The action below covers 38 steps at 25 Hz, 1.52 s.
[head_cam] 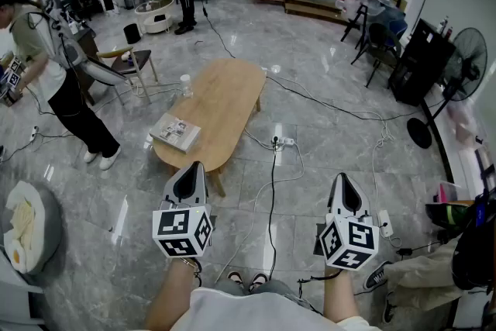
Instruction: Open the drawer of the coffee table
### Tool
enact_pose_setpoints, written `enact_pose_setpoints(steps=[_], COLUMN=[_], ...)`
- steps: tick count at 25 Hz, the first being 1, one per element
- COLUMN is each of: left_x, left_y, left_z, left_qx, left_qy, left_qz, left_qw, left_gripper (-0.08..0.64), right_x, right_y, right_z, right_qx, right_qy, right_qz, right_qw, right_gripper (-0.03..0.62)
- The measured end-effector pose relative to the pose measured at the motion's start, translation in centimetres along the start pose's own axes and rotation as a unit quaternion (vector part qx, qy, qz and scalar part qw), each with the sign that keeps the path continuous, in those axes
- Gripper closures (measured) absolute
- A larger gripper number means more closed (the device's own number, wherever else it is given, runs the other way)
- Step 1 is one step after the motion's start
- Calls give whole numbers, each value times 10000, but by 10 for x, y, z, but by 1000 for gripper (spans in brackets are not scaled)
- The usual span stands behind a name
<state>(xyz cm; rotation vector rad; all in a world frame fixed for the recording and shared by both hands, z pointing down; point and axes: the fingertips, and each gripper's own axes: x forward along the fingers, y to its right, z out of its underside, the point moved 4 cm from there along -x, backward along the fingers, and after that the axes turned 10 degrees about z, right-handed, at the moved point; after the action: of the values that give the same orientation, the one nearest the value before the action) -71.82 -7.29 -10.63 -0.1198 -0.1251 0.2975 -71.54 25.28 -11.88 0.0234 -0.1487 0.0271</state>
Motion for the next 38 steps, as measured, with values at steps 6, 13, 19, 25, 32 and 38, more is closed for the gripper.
enact_pose_setpoints(steps=[6, 13, 19, 25, 32, 38], left_x=[1, 1, 2, 2, 4, 6], left_y=[-3, -1, 2, 6, 13, 17], left_z=[4, 7, 4, -3, -3, -1], left_qx=[-38, -75, -38, -126, -98, -145], left_qy=[-46, -75, -93, 51, -4, -97], left_qz=[43, 100, 115, 138, 390, 591], left_qw=[10000, 9999, 9999, 9998, 9992, 9981], left_gripper=[566, 566, 566, 565, 477, 378], right_x=[-2, -5, -5, -7, -8, -8], right_y=[-8, -11, -14, -9, -7, -3], right_z=[-4, -2, 0, 3, 4, 4], right_qx=[-12, 301, 375, 266, 296, 280], right_qy=[49, 47, 7, -11, 9, 12], right_qz=[-56, -273, -370, -296, -224, -130], right_qw=[10000, 9992, 9986, 9992, 9993, 9995], right_gripper=[594, 592, 587, 531, 430, 361])
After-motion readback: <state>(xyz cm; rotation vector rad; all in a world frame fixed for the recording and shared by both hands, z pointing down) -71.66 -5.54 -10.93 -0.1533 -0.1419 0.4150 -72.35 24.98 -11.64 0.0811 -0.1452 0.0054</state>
